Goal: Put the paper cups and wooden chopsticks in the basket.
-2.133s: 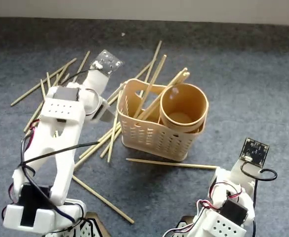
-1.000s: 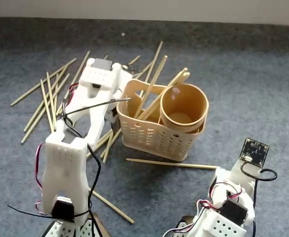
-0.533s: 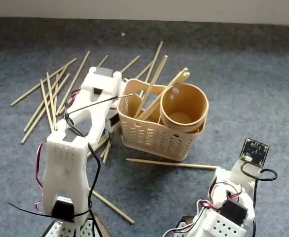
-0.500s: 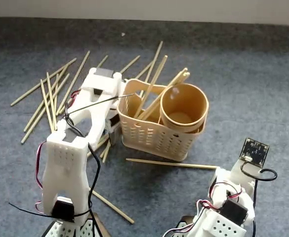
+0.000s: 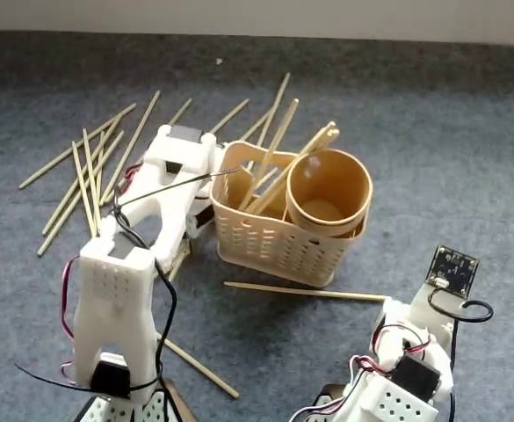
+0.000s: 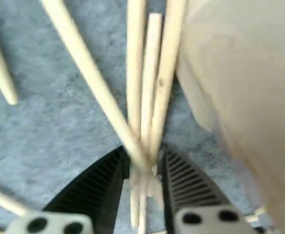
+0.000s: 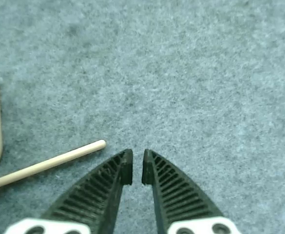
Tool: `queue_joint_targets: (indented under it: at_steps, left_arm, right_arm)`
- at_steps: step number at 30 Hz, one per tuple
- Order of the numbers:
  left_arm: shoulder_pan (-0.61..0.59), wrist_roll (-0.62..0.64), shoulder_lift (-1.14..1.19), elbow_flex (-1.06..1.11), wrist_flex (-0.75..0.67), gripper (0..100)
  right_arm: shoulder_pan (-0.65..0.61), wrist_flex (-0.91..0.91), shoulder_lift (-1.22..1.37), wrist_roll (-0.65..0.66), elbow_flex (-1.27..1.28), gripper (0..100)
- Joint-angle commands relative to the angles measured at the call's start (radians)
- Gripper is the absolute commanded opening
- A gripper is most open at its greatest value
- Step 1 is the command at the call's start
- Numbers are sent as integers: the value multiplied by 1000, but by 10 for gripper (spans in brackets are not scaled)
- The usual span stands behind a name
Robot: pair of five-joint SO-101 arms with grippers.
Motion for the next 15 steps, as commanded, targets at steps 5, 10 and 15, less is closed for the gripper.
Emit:
queue_joint_targets:
  at_steps: [5,10,15]
  left_arm:
    - [-67,-11,27,-107,-32,3]
    - [-142,-9,25,-329,43,3]
    - [-159,12,27,-684,189,3]
  right_arm:
    - [-2,5,-4,6,150,56]
    - [-2,5,-4,6,150,56]
    - [-2,5,-4,6,150,56]
